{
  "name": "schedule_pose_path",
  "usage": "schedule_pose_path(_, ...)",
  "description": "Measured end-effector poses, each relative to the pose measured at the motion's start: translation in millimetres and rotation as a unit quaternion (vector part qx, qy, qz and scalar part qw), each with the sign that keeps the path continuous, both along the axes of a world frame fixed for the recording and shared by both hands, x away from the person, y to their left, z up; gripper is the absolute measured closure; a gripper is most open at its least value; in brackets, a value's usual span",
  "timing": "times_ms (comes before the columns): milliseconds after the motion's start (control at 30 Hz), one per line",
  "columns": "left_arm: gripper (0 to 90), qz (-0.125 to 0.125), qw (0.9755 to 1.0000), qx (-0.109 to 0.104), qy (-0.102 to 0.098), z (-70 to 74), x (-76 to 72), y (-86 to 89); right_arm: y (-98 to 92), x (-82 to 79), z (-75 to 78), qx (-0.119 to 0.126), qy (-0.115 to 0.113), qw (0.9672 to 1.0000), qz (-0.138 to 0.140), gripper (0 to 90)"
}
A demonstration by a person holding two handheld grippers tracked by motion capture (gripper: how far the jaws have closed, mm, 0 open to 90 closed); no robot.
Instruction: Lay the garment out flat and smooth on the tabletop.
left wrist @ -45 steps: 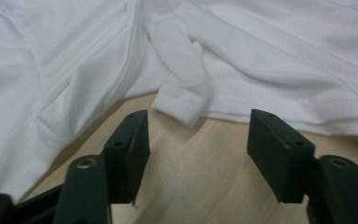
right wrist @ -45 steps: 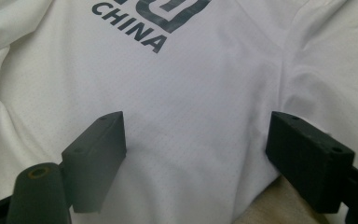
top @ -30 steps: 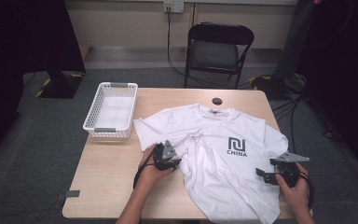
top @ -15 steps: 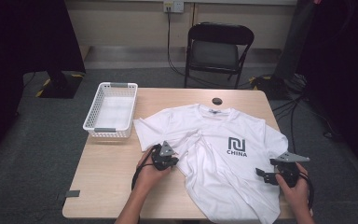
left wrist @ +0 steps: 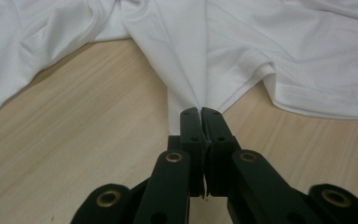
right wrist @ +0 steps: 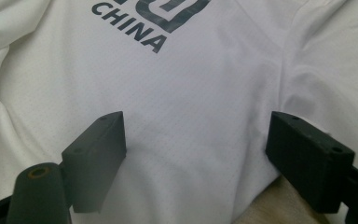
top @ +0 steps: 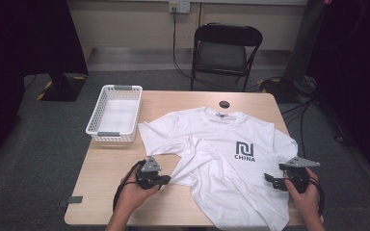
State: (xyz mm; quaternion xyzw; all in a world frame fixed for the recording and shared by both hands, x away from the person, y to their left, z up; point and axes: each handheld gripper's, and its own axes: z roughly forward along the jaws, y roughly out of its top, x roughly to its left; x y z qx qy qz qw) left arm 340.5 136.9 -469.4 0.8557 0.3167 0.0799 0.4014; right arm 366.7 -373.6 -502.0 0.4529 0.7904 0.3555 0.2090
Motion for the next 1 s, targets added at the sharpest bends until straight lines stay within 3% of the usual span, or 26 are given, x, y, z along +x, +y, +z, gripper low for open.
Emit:
schedule_pose_path(267,88.5,0.016,0.9993,-0.032,0.009,4.0,-18.6,27.8,0.0,0.0,0.0,0.000,0.000,1.0000,0.000,19.0)
schedule_pose_path(600,88.5,0.032,0.9986,-0.021,0.037,-7.8,-37.1,57.6,0.0,0.0,0.0,0.000,0.000,1.0000,0.000,19.0)
schedule_pose_path(700,88.5,0.020,0.9981,-0.017,0.056,-10.3,-45.6,59.6,-0.1,0.0,0.0,0.000,0.000,1.0000,0.000,19.0)
schedule_pose_path(767,88.5,0.012,0.9979,-0.004,0.064,-10.8,-51.6,59.3,0.0,0.1,0.0,0.000,0.000,1.0000,0.000,19.0)
schedule_pose_path(933,86.5,0.022,0.9984,0.001,0.052,-10.3,-57.7,63.2,0.0,0.0,0.0,0.000,0.001,1.0000,0.000,19.0)
schedule_pose_path(1000,79.7,0.027,0.9986,0.002,0.045,-10.2,-56.8,63.0,0.0,0.0,0.0,0.000,0.000,1.0000,0.000,19.0)
